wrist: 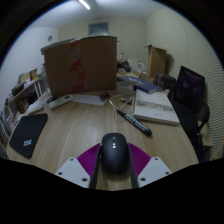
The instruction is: Arrange mouse
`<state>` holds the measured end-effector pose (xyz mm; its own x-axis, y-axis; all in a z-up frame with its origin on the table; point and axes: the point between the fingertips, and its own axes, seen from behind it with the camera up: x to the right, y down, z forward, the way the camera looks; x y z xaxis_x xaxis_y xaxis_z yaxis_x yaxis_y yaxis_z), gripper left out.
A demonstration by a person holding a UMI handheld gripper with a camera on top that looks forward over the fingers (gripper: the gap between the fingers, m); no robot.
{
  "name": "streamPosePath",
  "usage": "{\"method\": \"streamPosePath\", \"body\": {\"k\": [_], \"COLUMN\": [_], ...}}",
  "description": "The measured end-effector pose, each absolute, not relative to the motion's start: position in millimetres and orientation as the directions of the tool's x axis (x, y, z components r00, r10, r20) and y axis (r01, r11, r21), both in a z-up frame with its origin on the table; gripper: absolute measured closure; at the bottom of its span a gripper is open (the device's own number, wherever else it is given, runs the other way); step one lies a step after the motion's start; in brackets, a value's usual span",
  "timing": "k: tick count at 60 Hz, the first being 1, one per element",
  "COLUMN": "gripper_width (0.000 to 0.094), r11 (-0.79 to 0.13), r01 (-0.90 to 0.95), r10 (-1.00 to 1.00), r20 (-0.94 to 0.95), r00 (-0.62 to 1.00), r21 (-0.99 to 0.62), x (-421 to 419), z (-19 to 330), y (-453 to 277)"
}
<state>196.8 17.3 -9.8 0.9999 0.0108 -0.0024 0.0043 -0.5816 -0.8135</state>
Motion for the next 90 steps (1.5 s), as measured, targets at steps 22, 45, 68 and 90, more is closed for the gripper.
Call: {"method": "streamPosePath", "body": {"k": [22, 45, 68, 90], "gripper_width": [0.0549, 0.0548, 0.0529, 0.0100], "r11": [-0.608, -0.349, -0.634, -0.731], "r01": [-0.085, -0.009, 0.064, 0.037], "r10": [-0.142, 0.042, 0.082, 0.089], "r20": [0.003, -0.025, 0.016, -0.042], "r00": [0.990, 0.999, 0.996, 0.995], "r21": [-0.789, -0.937, -0.771, -0.681], "x": [191.9, -86.2, -172.3, -166.4], "z": [10.3, 172.7, -10.1, 13.9], "y": [12.5, 50.1, 30.7, 6.6]}}
